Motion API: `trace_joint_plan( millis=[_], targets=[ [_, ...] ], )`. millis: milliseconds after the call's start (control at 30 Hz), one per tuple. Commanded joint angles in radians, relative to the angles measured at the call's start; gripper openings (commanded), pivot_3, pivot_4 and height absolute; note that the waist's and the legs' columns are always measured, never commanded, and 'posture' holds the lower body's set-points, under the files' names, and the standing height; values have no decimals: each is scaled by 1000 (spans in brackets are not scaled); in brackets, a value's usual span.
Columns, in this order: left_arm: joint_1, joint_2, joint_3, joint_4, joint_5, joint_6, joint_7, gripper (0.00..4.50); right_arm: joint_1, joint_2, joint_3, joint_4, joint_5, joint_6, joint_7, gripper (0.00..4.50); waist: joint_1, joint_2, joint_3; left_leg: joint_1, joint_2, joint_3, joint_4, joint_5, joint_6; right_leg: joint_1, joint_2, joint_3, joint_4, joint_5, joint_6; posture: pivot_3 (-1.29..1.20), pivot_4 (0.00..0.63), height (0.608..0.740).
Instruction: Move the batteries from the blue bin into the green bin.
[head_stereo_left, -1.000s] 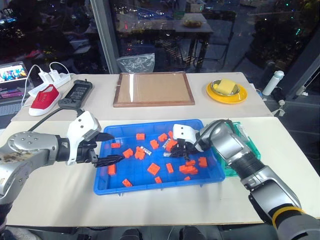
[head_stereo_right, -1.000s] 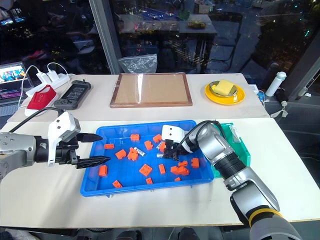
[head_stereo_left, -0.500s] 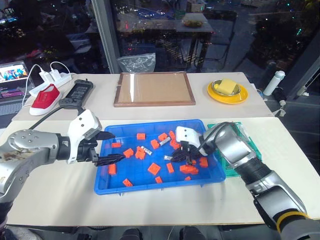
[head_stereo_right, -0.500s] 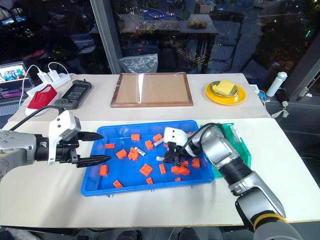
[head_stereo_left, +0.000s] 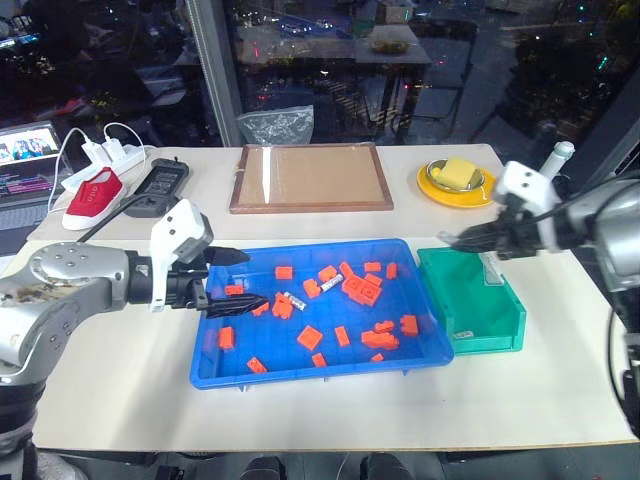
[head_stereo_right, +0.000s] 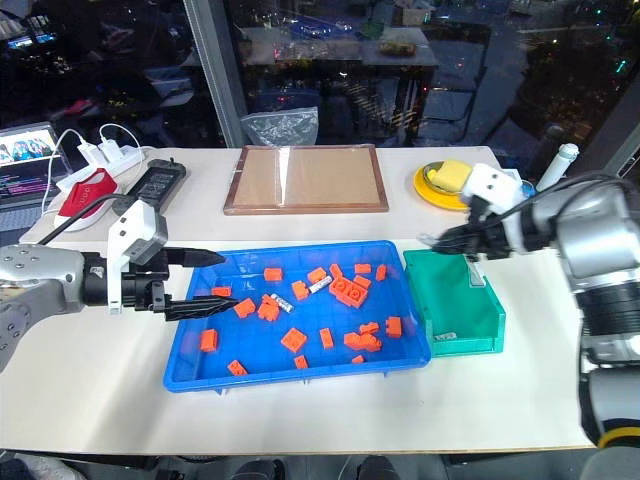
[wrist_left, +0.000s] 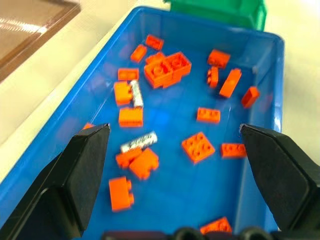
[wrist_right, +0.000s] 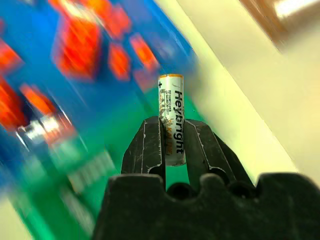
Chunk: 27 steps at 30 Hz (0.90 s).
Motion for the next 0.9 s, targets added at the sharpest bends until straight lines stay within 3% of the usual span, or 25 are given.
trace_joint_plan(
  millis=[33, 133, 200, 300, 367, 533, 667, 900],
  targets=[
    [-30, -2, -13, 9, 9, -16, -10, 4500, 39, 3, 6, -10, -18, -23, -10, 265, -8, 0, 0, 1, 0, 0, 0, 0, 0, 0, 0, 0, 0, 0, 0, 0, 150, 736],
    [-44, -5, -26, 17, 14, -18, -10, 4500, 66, 19, 24, -7, -39, -25, -31, 265, -15, 0, 0, 1, 0, 1, 0, 0, 0, 0, 0, 1, 1, 0, 0, 0, 150, 736],
    [-52, -3, -30, 19, 15, -18, -13, 4500, 66, 33, 25, -15, -37, -14, -32, 1267, -14, 0, 0, 1, 0, 1, 0, 0, 0, 0, 0, 1, 1, 0, 0, 0, 150, 736],
    [-58, -1, -33, 21, 17, -17, -16, 4500, 57, 47, 31, -23, -44, -7, -33, 2020, -11, 0, 0, 0, 0, 1, 0, 0, 0, 0, 0, 1, 1, 0, 0, 0, 150, 736],
    [-59, -1, -33, 18, 17, -14, -15, 4500, 38, 50, 33, -22, -52, -17, -35, 2910, -5, 0, 0, 0, 0, 1, 1, 0, 0, 0, 0, 1, 1, 0, 0, 0, 150, 736],
    [-40, 18, -21, 16, 40, -18, -7, 4500, -35, 58, 34, -72, -57, -48, -30, 4479, -2, 0, 0, 0, 0, 1, 1, 0, 0, 0, 0, 1, 1, 0, 0, 0, 150, 736],
    [16, 62, 10, 54, 100, -47, 0, 4500, -175, 177, 6, -137, 33, 9, -36, 4479, -18, 1, 0, 1, 1, 1, 0, 0, 0, -1, 0, 1, 1, 0, 0, 0, 150, 736],
    [71, 81, 83, 31, 71, -24, -8, 4500, -253, 318, 120, -127, -3, -82, -21, 4479, 0, 0, 0, -1, 0, -1, 0, 0, 0, 0, 0, 0, 2, 0, 0, 0, 150, 736]
  ],
)
